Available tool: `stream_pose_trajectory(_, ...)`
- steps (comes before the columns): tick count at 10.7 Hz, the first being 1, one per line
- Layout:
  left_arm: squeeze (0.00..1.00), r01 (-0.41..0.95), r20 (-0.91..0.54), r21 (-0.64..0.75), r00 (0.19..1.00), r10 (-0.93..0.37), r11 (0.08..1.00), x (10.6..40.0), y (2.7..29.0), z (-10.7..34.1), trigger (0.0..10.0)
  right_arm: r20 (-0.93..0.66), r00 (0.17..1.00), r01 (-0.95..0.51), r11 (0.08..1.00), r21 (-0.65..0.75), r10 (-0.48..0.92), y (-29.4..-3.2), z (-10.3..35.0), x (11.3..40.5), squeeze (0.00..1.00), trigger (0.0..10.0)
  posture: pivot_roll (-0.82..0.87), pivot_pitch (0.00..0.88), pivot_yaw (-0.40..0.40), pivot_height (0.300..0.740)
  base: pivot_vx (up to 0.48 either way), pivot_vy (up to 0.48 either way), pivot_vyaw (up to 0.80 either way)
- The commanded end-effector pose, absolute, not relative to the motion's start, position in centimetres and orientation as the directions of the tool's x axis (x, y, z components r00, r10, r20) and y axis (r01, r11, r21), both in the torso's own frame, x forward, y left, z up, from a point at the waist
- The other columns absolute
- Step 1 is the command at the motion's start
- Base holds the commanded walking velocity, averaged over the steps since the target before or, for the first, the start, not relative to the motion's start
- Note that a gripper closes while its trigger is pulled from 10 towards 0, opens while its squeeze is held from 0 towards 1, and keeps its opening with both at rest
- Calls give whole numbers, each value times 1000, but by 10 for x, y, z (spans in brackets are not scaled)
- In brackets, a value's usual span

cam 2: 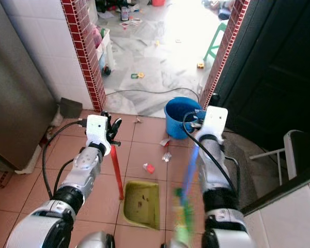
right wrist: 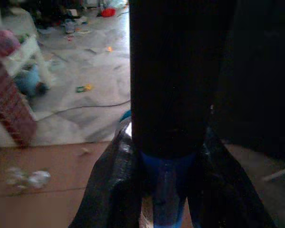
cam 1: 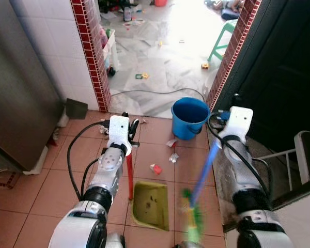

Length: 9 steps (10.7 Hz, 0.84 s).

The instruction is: Sweep floor

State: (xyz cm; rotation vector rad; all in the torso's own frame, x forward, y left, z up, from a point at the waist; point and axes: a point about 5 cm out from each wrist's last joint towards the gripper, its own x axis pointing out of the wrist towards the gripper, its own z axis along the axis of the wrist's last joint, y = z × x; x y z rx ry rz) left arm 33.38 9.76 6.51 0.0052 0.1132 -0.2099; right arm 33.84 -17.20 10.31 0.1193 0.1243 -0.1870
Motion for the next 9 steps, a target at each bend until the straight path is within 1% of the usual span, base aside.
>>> stream_pose_trajectory(1,0,233,-161,-25,959,-234,972,330,91,57,10000,-100,983,171,963,210,-152,-167,118,344,0,10000,-79,0,-30,740,0,0,0)
stream_pose_trajectory(2,0,231,-173,-30,957,-233,972,331,90,56,10000,-105,986,153,941,301,-126,-161,124,347,0,10000,-83,0,-30,740,0,0,0)
stream_pose_trajectory(4,0,235,-173,-32,956,-237,971,332,87,56,10000,-97,993,101,929,356,-71,-153,137,353,0,10000,-91,0,-28,740,0,0,0)
stream_pose_trajectory(5,0,234,-183,-32,954,-236,972,333,87,55,10000,-58,998,38,924,380,-17,-148,152,356,0,10000,-91,0,-28,740,0,0,0)
stream_pose_trajectory(6,0,230,-174,-21,957,-230,973,333,87,56,10000,34,995,-105,954,281,99,-138,173,358,0,10000,-98,0,-24,740,0,0,0)
stream_pose_trajectory(7,0,219,-150,3,965,-216,976,336,89,61,10000,86,986,-156,968,196,141,-134,181,357,0,10000,-106,0,-20,740,0,0,0)
stream_pose_trajectory(8,0,236,-103,-7,966,-236,972,341,86,71,10000,169,973,-179,977,119,158,-136,192,354,0,10000,-107,0,-22,740,0,0,0)
stream_pose_trajectory(9,0,238,-57,-26,969,-239,971,346,84,82,10000,213,968,-147,987,64,130,-143,196,353,0,10000,-104,0,-22,740,0,0,0)
